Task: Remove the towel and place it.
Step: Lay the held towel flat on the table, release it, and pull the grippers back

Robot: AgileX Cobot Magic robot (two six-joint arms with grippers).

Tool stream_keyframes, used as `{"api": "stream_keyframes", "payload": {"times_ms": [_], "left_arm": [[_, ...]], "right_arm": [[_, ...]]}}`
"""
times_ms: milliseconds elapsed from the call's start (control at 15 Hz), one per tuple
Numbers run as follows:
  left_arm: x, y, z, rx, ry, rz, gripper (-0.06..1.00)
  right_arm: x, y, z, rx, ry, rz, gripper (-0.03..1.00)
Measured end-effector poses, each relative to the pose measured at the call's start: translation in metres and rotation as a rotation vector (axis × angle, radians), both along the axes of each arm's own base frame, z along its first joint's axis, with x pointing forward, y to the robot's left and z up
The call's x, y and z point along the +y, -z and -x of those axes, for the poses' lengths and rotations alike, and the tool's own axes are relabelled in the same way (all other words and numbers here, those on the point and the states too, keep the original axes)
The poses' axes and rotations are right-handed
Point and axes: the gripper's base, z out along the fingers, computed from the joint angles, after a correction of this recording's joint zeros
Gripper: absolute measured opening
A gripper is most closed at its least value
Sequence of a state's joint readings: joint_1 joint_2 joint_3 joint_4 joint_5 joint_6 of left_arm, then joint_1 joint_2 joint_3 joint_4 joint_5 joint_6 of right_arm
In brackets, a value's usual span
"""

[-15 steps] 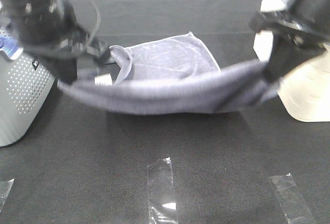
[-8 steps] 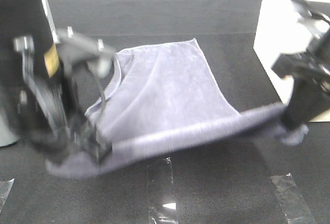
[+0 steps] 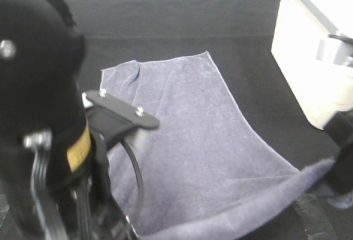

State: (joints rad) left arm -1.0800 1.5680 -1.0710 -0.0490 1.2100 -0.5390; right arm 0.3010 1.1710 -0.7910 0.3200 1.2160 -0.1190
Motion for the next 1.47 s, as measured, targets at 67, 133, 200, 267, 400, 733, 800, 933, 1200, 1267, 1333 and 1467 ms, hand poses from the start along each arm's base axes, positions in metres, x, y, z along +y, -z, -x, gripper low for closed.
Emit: {"api": "stream_keyframes", "payload": {"times_ms": [67,133,200,267,400,733,800,933,1200,1267,1333,1467], "left_arm": [[-0.004,0.000,0.008,0.012,-0.024,0.002,0.00],[-0.004,0.001,0.009,0.018,-0.045,0.002,0.00],[-0.002,0.004,0.012,0.036,-0.066,-0.008,0.00],[0.002,0.011,0.015,0.060,-0.082,-0.029,0.00],[0.014,0.027,0.022,0.102,-0.103,-0.092,0.00],[0.022,0.049,0.036,0.184,-0.170,-0.075,0.00],[0.025,0.052,0.038,0.199,-0.177,-0.087,0.00],[0.026,0.055,0.042,0.232,-0.201,-0.083,0.00],[0.026,0.056,0.042,0.225,-0.206,-0.068,0.00],[0.026,0.056,0.042,0.225,-0.206,-0.068,0.00],[0.025,0.056,0.041,0.220,-0.206,-0.060,0.01],[0.024,0.057,0.041,0.216,-0.207,-0.054,0.11]], "right_arm": [[-0.003,0.000,0.009,-0.010,0.003,-0.004,0.00],[-0.004,0.003,0.014,-0.007,0.004,-0.003,0.00],[-0.006,0.005,0.019,-0.004,0.004,-0.002,0.00],[-0.007,0.009,0.024,0.007,0.004,0.000,0.00],[-0.008,0.018,0.031,0.047,0.010,-0.004,0.00],[-0.012,0.040,0.046,0.143,0.015,0.013,0.00],[-0.011,0.042,0.048,0.156,0.019,0.009,0.00],[-0.012,0.051,0.055,0.199,0.028,0.002,0.00],[-0.011,0.053,0.058,0.215,0.033,-0.004,0.00],[-0.011,0.053,0.058,0.215,0.033,-0.004,0.00],[-0.011,0.053,0.058,0.215,0.033,-0.004,0.03],[-0.011,0.053,0.058,0.216,0.033,-0.005,0.22]]}}
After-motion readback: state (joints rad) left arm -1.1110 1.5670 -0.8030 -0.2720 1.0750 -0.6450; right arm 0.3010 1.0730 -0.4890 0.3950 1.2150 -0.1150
